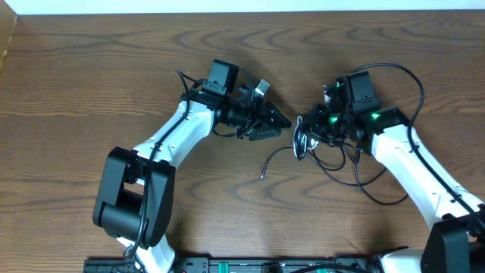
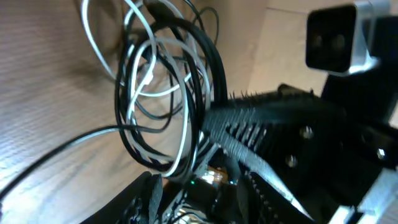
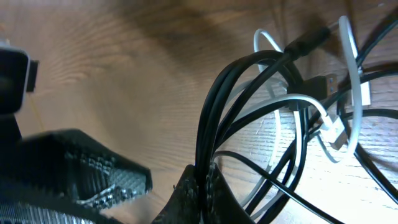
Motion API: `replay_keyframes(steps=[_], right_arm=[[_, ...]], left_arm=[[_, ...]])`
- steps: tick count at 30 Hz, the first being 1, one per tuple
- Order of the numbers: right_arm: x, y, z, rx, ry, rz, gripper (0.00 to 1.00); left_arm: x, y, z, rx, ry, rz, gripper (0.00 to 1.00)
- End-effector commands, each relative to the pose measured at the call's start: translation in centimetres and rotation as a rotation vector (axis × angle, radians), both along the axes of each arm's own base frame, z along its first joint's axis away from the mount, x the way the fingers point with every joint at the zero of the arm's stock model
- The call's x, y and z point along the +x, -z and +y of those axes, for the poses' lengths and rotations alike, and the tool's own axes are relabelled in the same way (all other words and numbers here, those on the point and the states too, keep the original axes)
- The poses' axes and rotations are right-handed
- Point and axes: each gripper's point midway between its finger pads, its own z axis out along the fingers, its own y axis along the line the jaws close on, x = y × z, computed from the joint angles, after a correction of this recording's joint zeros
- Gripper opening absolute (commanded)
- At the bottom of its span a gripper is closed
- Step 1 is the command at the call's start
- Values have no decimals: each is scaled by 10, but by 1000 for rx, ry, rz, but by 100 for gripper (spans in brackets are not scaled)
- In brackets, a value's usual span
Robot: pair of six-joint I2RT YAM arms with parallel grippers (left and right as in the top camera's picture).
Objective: Untangle cables
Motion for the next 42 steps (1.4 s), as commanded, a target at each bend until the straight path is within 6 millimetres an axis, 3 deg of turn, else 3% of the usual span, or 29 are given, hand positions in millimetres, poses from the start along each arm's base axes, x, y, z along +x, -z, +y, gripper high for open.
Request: replay_keyframes(steps=[1,10,24,30,38,42], right_arm=[[2,-7,-1,67,18,16,1],[8,-30,11,236,-22,-7,1],[3,-37,19,291,-50,12,1],[3,-38,20,298,-55,11,1],[5,-36,16,286,-44,8,1],[11,-23,-3,187,4,-7,1]], left_arm=[[-6,-6,-3,-52,34,16,45],[-18,-4,-15,-50,87,-18,45],[-11,3,-14,-4,63,-50,44],[-10,5,-13,6,57,-55,8],[-10,5,-13,6,59,-59,7],[-10,16,-3,68,67,-105,7]])
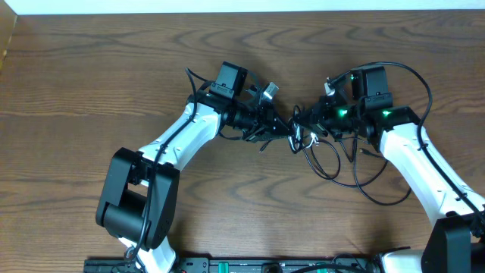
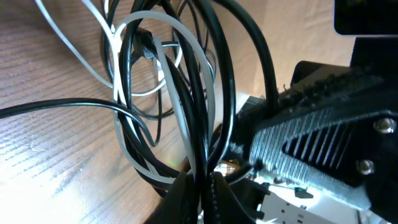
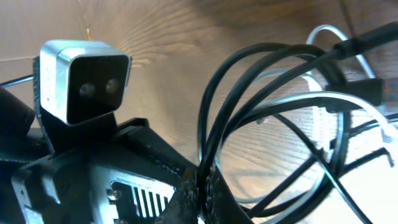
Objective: Untangle cables
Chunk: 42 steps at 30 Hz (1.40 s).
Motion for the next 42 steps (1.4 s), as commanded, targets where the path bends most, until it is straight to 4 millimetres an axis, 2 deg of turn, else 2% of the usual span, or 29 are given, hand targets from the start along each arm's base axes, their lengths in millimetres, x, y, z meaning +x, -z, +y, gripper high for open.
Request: replay_keyframes(steps=[1,5,7,10,12,15,16,21,25,28,30,31,32,36,40,42], right_arm=[[6,14,-24,-111,61,-3,1],[5,42,-65,-363,127,5,1],[2,51,-82,-471,145,15,1],[-3,61,-110,-633,187,35,1],[-4,64,-130,-740,219,37,1],[-4,65,-144,-818,245,35,1],[-4,65,-149,-849,257,32,1],[-3,64,-159,-900,281,27,1],[-4,64,-161,-911,284,29,1],[-3,64,-161,-912,283,27,9],[0,63,-154,-877,262,11,31],[7,61,-133,-793,152,-58,49],[13,56,-115,-721,56,-128,54],[19,28,-51,-420,-209,-359,66],[20,18,-34,-347,-247,-415,79],[18,18,-29,-356,-284,-438,80]], left_arm=[[3,21,16,110,-10,-51,7],[2,59,61,398,-46,-75,7],[3,69,85,513,-62,-80,8],[5,66,110,571,-78,-93,7],[11,49,123,560,-125,-121,8],[20,22,133,537,-176,-194,8],[24,1,137,520,-201,-259,7],[30,-53,153,519,-319,-419,7],[33,-76,179,629,-432,-519,7],[35,-85,192,676,-506,-541,7],[34,-88,191,665,-517,-535,8],[31,-88,185,630,-497,-520,8],[29,-87,182,618,-485,-511,7],[22,-76,169,584,-428,-456,7],[17,-72,151,520,-355,-441,7],[14,-74,145,495,-324,-453,8]])
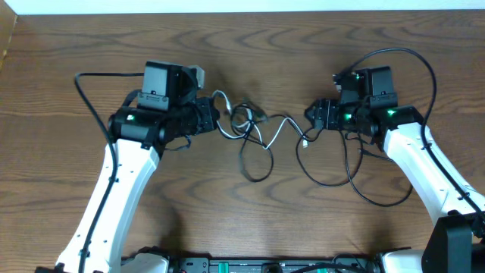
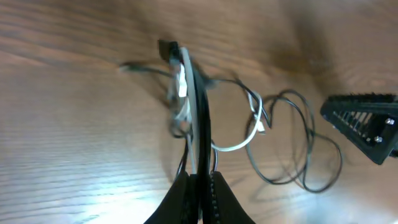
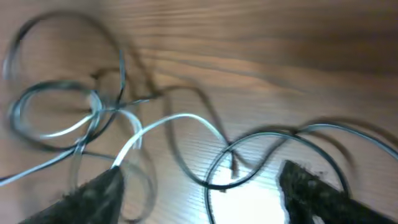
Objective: Untangle cables
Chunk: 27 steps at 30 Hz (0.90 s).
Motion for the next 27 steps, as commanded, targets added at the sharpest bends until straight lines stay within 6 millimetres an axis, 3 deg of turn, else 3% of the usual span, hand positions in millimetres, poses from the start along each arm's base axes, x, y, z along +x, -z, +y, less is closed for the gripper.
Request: replay_keyframes(steps=[1,4,7,16,27], right_arm=[[-13,-11,30,63,-188,-48,81],[-20,-11,46,63,-235,-51,85],[-28,-12,62,66,-282,-55,86],[-44,-12,86,54,-378,-70,89],[-48,-14,98,57,-418,-92,84]], left_arm=[[-6,-7,-22,-64,111,-10,7],[-8,-23,-44,-171,196,-49,7],[-4,-55,-66,-324,270,-133,7],[19,-85,-73,-438,176,-190,8],[18,-98,-79,-525,165,-161,7]])
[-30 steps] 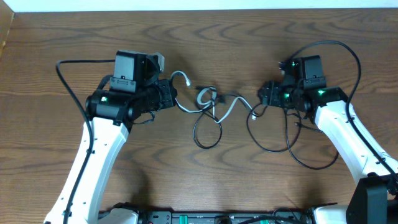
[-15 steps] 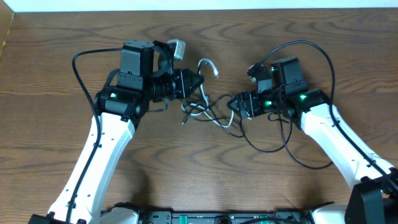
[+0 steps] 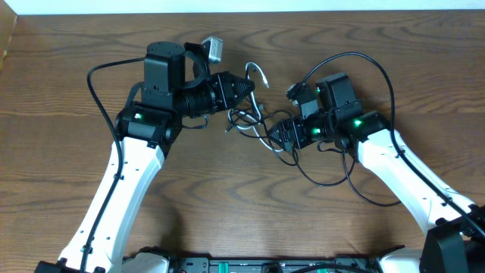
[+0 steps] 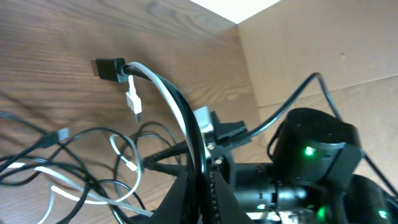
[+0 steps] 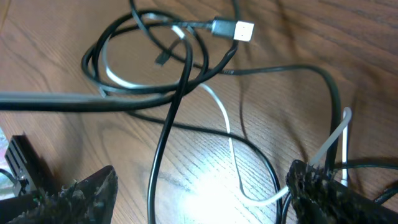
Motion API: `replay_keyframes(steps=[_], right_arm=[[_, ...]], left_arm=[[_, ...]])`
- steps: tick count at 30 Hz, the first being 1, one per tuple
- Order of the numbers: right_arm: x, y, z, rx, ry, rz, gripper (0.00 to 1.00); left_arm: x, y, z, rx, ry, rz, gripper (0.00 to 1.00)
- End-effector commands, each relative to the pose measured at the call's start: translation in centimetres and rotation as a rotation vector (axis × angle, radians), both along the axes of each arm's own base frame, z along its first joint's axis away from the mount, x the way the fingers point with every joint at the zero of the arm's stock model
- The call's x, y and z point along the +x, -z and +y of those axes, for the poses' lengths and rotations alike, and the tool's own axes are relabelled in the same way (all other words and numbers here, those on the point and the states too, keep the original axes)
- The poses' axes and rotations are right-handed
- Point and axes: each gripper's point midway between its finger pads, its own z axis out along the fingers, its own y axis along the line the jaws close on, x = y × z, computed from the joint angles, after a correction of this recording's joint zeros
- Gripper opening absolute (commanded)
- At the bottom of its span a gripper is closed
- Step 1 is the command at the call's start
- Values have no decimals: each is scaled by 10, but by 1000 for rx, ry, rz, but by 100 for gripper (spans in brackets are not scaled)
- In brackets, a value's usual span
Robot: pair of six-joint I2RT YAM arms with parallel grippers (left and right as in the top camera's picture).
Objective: Untangle cables
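A tangle of black and white cables [image 3: 254,125] lies mid-table between the arms. My left gripper [image 3: 241,86] is above its upper left, shut on a black and a white cable that arc out from the jaws [image 4: 200,180] to a black plug [image 4: 111,66]; a white connector [image 4: 132,99] hangs beside it. My right gripper [image 3: 282,135] sits low at the tangle's right edge, open. Its fingers [image 5: 87,193] stand wide apart, with a black loop and a white strand [image 5: 221,124] on the wood between them. A USB plug [image 5: 239,29] lies ahead.
Long black cable loops trail right of the tangle [image 3: 333,178] and arch over the right arm [image 3: 364,59]. A black lead curves around behind the left arm [image 3: 95,83]. A white strip runs along the wooden table's far edge [image 3: 242,6].
The left gripper, still shut on its cables, has moved right and toward the far edge. The right gripper, still open, has moved left and nearer onto the tangle. The spread cables are bunched closer again.
At first both grippers met at mid-table, the right shut on a black bundle and the left open around it. Then both were shut on the bundle. Then the arms stood apart, the left holding cables stretched out, the right open. Now they are close again.
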Motion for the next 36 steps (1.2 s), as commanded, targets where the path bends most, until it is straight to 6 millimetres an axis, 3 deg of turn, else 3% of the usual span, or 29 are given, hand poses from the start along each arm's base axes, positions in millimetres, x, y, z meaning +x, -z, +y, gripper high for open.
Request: replay_keyframes(steps=[1,7,9,10,11,12,14,16,19,21,22,26,30,36], right_arm=[[-5,-3,8,7,-40,-17,84],[-16,-1,22,-2,-84,-15,81],[-13,2,21,-36,-68,-33,56],[-8,5,16,-73,-39,-48,24],[-5,7,12,-96,-23,-59,5],[-1,9,7,-123,7,-66,1],[8,14,-7,-184,112,-62,1],[21,23,-39,-282,329,-34,1],[23,29,-65,-372,444,-23,1],[22,32,-81,-435,484,-18,1],[20,34,-86,-458,493,-15,1],[17,35,-85,-466,468,-8,1],[11,35,-64,-397,363,5,1],[21,20,-63,-352,403,-18,1]], left_arm=[[-4,-18,-6,-65,20,1,8],[-4,-38,-13,-153,38,1,8],[-3,-38,-13,-157,34,3,7],[-3,-38,-12,-156,34,7,7],[-4,-37,-12,-155,34,10,8],[-4,-36,-12,-153,34,14,8],[-4,-31,-11,-119,40,-14,9],[2,-5,3,3,-36,5,13],[3,36,34,194,-180,101,17],[-1,57,53,303,-258,167,25],[-4,65,61,344,-284,192,34],[-12,79,76,423,-328,244,44],[-13,83,77,431,-329,254,45],[-18,114,78,468,-312,338,45]])
